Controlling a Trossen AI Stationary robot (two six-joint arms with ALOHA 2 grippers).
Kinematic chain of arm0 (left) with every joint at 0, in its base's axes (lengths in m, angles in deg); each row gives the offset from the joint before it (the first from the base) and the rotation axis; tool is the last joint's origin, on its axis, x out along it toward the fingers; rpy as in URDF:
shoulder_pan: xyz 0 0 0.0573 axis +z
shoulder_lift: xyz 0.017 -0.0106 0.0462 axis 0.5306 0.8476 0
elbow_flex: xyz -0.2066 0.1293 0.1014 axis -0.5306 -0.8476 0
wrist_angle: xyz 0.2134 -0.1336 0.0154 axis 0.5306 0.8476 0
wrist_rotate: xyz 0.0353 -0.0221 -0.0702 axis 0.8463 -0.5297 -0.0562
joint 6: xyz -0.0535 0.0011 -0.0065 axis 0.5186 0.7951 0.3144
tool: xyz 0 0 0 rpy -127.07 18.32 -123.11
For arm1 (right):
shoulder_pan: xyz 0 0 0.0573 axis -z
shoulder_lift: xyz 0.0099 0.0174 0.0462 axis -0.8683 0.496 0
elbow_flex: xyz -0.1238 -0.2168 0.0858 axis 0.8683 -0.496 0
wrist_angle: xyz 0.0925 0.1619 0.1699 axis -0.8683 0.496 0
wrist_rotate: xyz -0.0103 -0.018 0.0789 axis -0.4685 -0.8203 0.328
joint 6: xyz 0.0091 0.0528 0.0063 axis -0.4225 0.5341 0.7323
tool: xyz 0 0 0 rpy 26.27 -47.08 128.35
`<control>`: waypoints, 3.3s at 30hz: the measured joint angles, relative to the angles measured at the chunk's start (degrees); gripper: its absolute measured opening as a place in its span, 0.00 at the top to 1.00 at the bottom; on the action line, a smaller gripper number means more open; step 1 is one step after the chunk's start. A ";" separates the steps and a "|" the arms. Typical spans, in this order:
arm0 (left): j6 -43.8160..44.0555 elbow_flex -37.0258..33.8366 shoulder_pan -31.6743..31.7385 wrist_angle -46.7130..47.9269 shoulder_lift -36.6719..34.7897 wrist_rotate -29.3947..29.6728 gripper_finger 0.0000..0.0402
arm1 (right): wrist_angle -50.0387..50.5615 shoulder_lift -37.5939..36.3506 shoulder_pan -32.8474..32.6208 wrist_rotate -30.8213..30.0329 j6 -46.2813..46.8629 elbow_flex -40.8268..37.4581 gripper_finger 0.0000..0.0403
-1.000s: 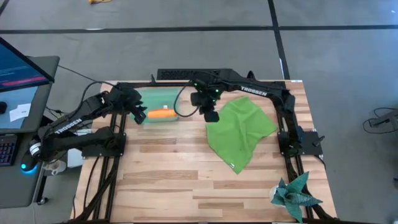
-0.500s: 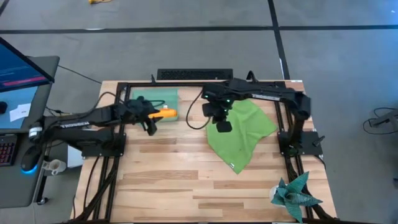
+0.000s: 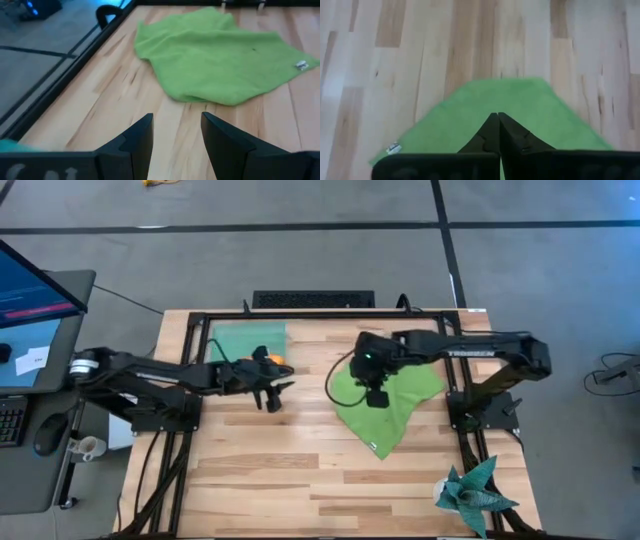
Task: Roll microfiber towels into tight, uniform cylinder then place into a basket
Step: Roll the green microfiber cloth
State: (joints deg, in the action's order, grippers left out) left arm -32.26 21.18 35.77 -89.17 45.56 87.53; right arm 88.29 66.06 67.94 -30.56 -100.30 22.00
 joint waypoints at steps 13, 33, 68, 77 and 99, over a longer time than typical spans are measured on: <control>-8.78 7.93 0.02 -10.85 22.48 -0.53 0.61 | -16.45 -4.24 -4.35 -7.24 6.80 -13.06 0.95; -5.54 20.46 0.00 22.54 23.27 -0.33 0.61 | -42.24 6.22 -5.72 -9.18 23.29 -23.49 0.95; 3.80 17.92 -5.56 22.01 23.80 -4.29 0.61 | -42.50 29.73 -18.25 10.76 26.33 -6.91 0.93; 6.63 17.92 -8.28 21.68 23.80 -4.48 0.61 | -31.70 29.15 -22.74 10.33 26.35 -1.83 0.95; 2.29 17.92 -12.77 6.24 23.80 -6.60 0.61 | -16.36 11.33 -36.56 -16.36 24.76 -4.57 0.94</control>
State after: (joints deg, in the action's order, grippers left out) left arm -29.97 39.10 23.01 -82.93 69.36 80.93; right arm 71.93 77.39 31.38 -46.92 -75.54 17.44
